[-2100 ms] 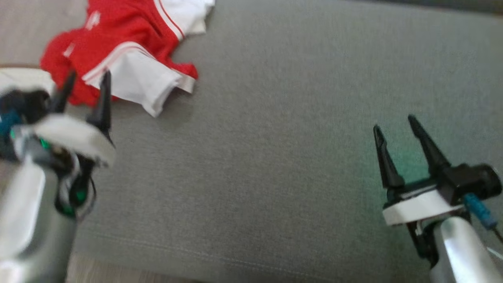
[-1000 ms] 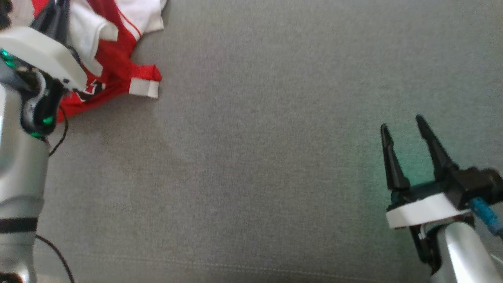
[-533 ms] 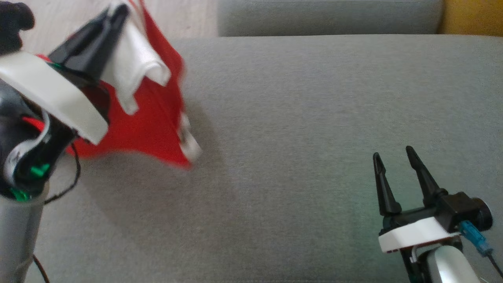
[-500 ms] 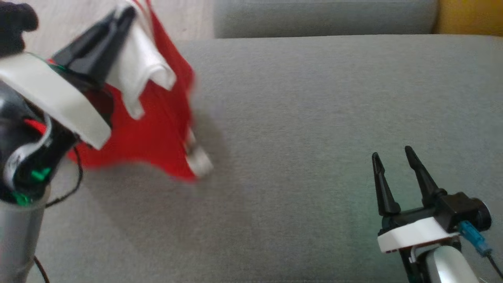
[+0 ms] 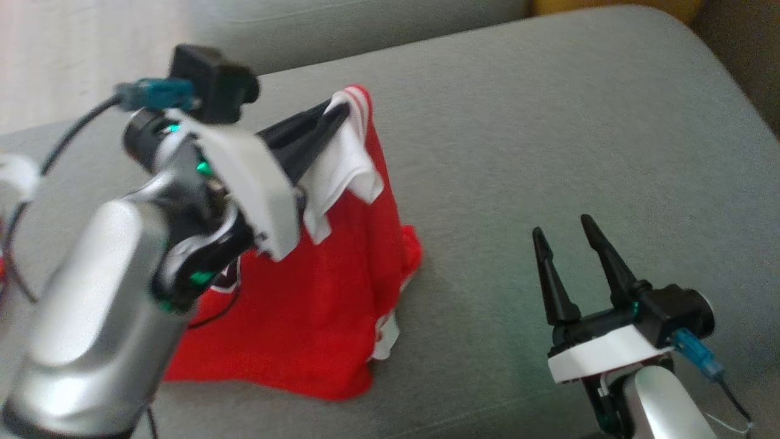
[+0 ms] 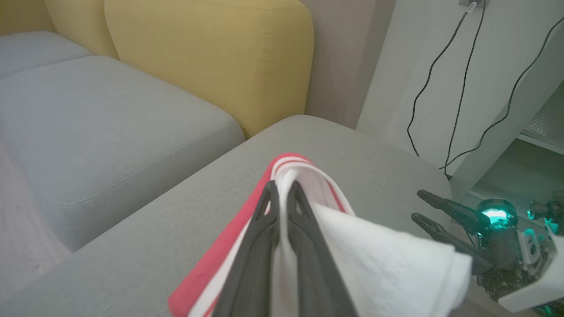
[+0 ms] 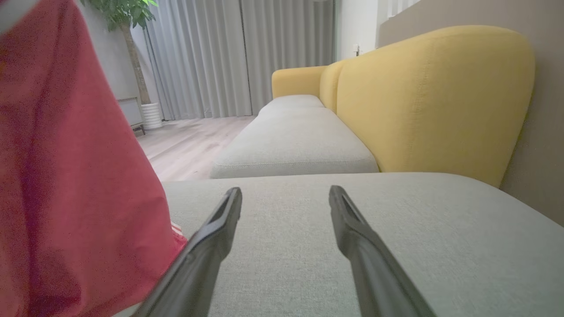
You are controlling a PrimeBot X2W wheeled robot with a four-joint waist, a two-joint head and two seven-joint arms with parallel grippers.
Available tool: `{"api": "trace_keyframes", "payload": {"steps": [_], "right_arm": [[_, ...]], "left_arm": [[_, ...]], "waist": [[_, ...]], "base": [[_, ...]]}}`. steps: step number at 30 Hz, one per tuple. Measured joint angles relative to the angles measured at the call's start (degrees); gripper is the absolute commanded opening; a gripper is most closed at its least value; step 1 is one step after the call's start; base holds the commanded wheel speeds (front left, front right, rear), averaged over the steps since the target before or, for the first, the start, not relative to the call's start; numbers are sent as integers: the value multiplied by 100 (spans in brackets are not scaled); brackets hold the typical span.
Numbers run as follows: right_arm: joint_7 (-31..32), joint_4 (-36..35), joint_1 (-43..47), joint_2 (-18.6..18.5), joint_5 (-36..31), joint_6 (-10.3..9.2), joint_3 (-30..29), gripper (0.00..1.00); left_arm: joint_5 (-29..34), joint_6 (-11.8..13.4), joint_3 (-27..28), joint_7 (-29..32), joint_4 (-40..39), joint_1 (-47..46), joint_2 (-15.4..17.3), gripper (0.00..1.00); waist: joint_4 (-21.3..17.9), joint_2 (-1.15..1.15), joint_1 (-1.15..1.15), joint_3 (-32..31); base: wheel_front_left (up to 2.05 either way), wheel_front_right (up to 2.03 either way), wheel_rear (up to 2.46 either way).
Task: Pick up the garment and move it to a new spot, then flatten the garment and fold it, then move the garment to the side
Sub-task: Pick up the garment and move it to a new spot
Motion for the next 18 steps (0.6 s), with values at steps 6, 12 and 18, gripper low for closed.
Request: {"api": "trace_keyframes", "payload": {"steps": [6, 12, 18], "right_arm": [[-5, 119, -5, 31, 24, 0, 37, 100], [-7, 116, -7, 44, 56, 0, 7, 100], [-7, 31, 7, 51, 68, 0, -162, 100]], "left_arm": [[456, -45, -294, -1002, 1307, -409, -716, 0], [855, 14, -622, -2181, 2905, -433, -1436, 100], [1049, 176, -669, -2853, 3488, -350, -1483, 100]], "waist": [[-572, 0, 0, 88], [-1018, 0, 0, 198], [-975, 0, 0, 190]], "base": [[0, 0, 0], [0, 0, 0], [0, 0, 0]]}}
